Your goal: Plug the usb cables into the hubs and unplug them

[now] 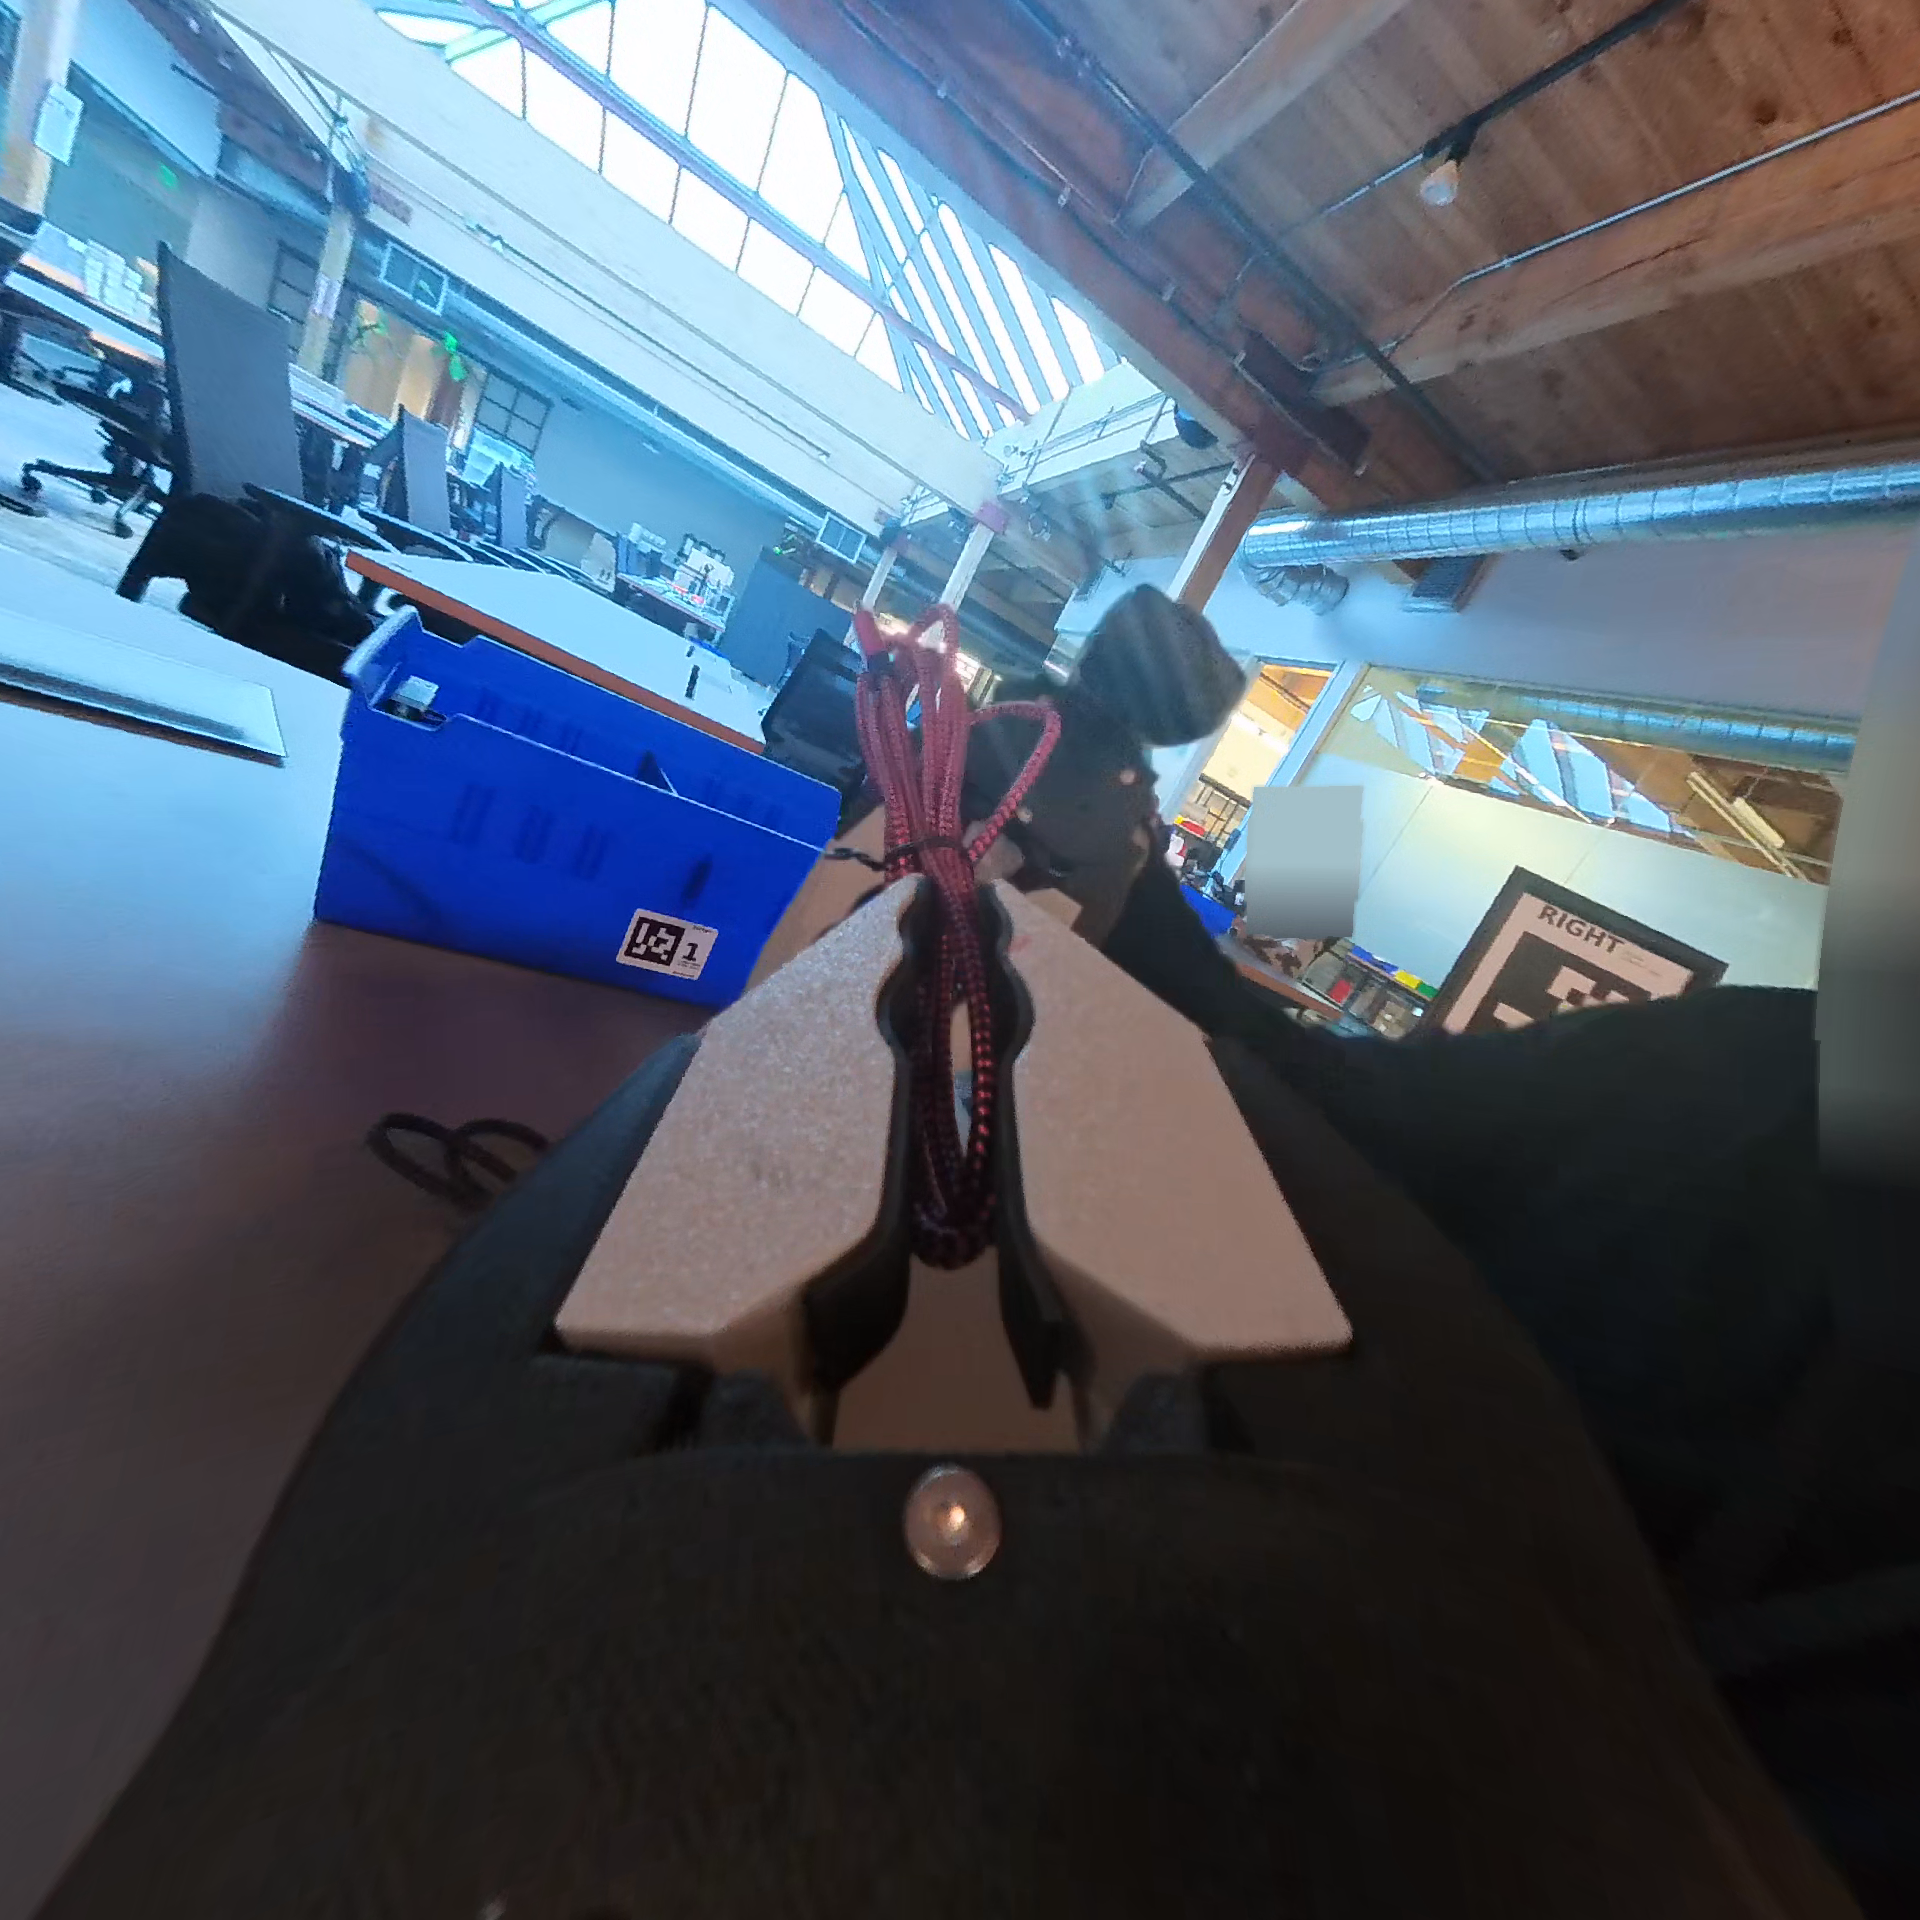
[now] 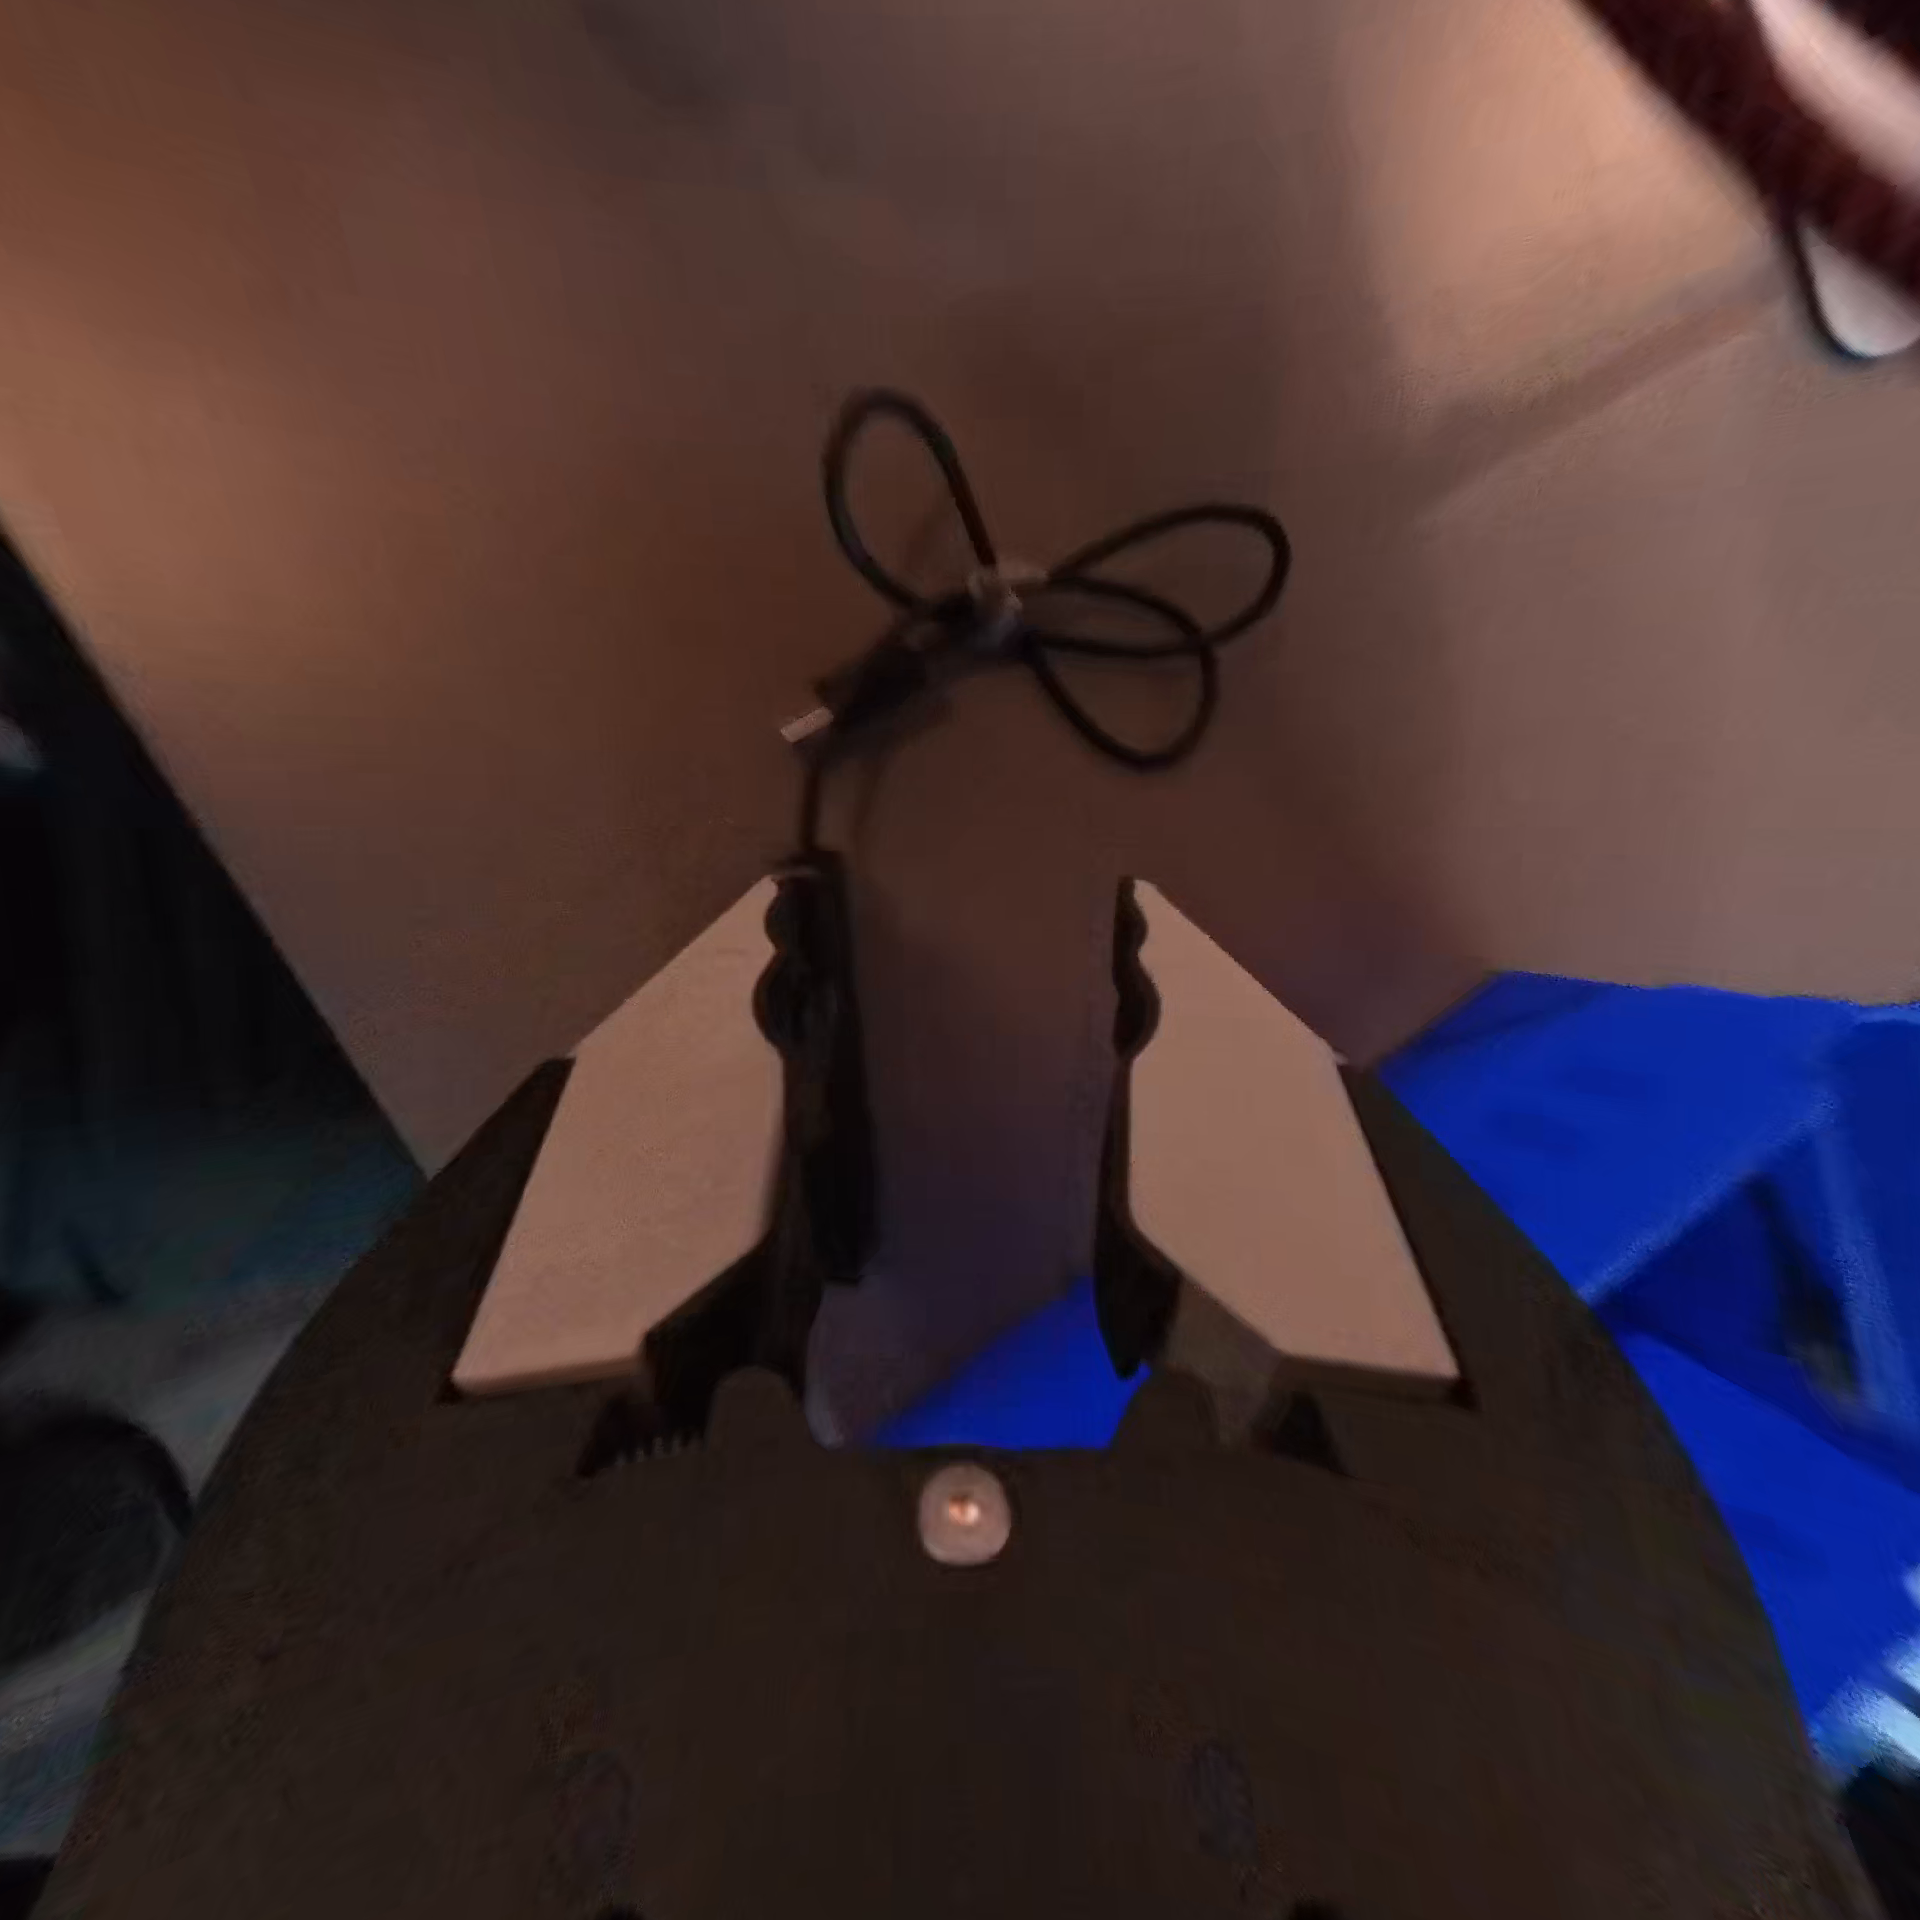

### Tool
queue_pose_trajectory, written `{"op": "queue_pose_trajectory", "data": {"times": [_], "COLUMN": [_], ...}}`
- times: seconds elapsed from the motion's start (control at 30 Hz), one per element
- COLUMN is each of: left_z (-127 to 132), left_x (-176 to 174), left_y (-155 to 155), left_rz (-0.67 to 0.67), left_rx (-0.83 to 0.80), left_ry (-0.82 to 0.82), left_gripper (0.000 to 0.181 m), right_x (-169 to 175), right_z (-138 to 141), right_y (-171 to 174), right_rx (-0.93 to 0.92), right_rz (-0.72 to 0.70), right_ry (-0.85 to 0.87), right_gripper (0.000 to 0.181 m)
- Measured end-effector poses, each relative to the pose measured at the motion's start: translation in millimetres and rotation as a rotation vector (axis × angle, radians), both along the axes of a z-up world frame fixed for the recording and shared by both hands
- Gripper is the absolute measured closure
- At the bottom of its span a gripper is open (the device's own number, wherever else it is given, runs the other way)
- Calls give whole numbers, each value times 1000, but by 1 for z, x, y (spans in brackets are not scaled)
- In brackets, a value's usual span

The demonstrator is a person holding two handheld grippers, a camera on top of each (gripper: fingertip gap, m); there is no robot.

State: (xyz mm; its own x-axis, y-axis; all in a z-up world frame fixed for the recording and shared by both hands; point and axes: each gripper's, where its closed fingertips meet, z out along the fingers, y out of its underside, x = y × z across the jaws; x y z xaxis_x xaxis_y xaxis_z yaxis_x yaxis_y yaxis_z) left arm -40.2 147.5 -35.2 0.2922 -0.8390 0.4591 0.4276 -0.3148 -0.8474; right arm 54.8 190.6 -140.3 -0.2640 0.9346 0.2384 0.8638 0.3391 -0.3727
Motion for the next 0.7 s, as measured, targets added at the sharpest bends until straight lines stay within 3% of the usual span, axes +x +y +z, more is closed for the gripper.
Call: {"op": "queue_pose_trajectory", "data": {"times": [0.07, 0.13, 0.23, 0.3, 0.37, 0.43, 0.5, 0.7], "left_z": [-2, -4, -1, 5, 12, 21, 32, 45], "left_x": [2, 0, -15, -26, -35, -38, -37, -17], "left_y": [1, 2, 6, 4, 3, -2, -10, -27], "left_rz": [-1, 5, 64, 70, 105, 105, 62, -97], "left_rx": [-5, -8, -8, -2, 19, 48, 77, 99], "left_ry": [10, 11, -7, -38, -54, -84, -147, -264], "left_gripper": [175, 175, 176, 176, 175, 176, 176, 176], "right_x": [-4, -15, -11, -8, -21, -41, -50, -72], "right_z": [5, 15, 32, 47, 62, 79, 93, 92], "right_y": [6, 0, 14, 28, 30, 33, 28, -51], "right_rx": [66, -10, -32, 3, -43, -111, -217, -489], "right_rz": [55, 79, 28, -3, -2, -26, -53, 71], "right_ry": [-193, -356, -620, -691, -572, -344, -122, 406], "right_gripper": [119, 114, 124, 117, 110, 104, 112, 116]}}
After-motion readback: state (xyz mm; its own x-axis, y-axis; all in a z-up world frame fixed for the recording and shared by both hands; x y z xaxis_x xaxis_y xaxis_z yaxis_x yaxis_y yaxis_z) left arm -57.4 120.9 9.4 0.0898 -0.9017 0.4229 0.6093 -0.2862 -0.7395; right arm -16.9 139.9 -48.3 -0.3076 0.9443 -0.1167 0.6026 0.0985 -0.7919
